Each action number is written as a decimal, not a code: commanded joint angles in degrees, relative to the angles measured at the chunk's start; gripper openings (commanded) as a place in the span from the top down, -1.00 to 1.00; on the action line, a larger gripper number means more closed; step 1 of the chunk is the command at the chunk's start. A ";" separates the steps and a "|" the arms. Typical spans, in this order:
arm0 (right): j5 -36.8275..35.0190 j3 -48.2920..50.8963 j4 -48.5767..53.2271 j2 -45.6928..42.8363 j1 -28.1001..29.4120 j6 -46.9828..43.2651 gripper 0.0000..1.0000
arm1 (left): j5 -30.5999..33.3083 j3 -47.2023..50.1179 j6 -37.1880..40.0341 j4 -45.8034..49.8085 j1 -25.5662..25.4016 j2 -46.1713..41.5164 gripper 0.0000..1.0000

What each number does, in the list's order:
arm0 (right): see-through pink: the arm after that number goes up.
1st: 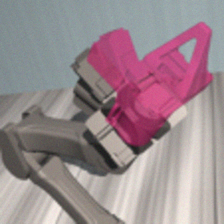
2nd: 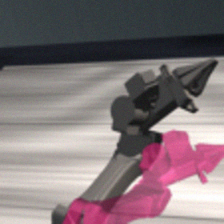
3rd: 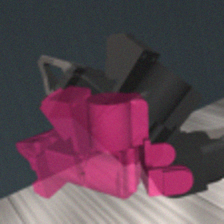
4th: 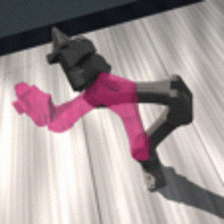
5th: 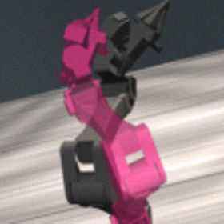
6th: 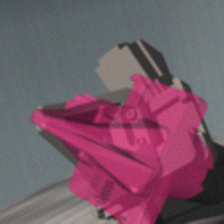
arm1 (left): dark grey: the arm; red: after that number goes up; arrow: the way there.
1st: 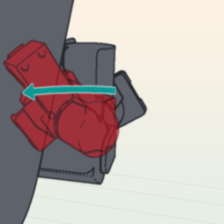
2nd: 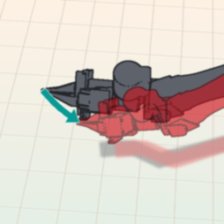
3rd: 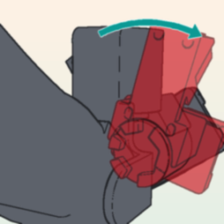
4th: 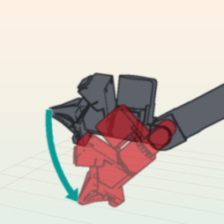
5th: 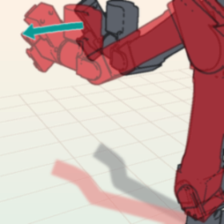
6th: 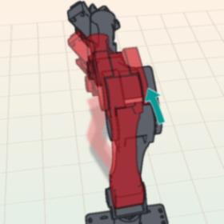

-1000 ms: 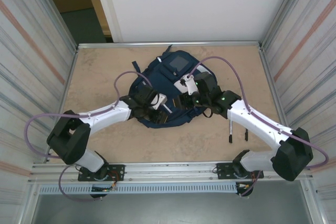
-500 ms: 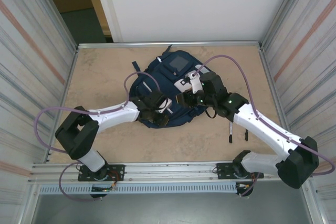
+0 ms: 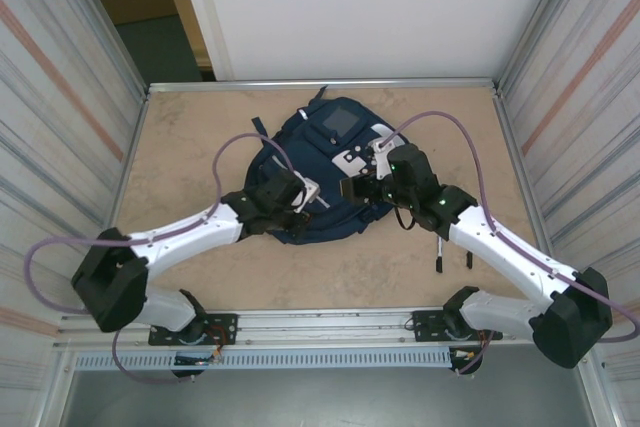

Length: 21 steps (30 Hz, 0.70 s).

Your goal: Pack the student bag

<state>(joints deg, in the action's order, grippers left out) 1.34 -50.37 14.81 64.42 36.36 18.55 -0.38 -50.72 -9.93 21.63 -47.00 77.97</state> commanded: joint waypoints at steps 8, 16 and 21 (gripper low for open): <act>22.23 -10.58 16.84 11.74 -7.90 37.58 -0.98 | -6.19 -0.36 2.29 -6.08 -0.19 -2.49 1.00; 21.19 -8.28 12.69 16.77 -0.30 59.86 -0.96 | -8.84 2.57 -0.63 -13.87 -0.17 -1.96 1.00; 19.23 -9.10 10.91 19.63 0.21 61.96 0.10 | -8.88 3.09 -1.50 -14.75 -0.19 -1.64 1.00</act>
<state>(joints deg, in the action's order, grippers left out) 21.08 -58.92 26.28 82.37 36.36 75.22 -7.99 -48.01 -10.46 11.84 -47.00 76.49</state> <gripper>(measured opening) 0.487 0.047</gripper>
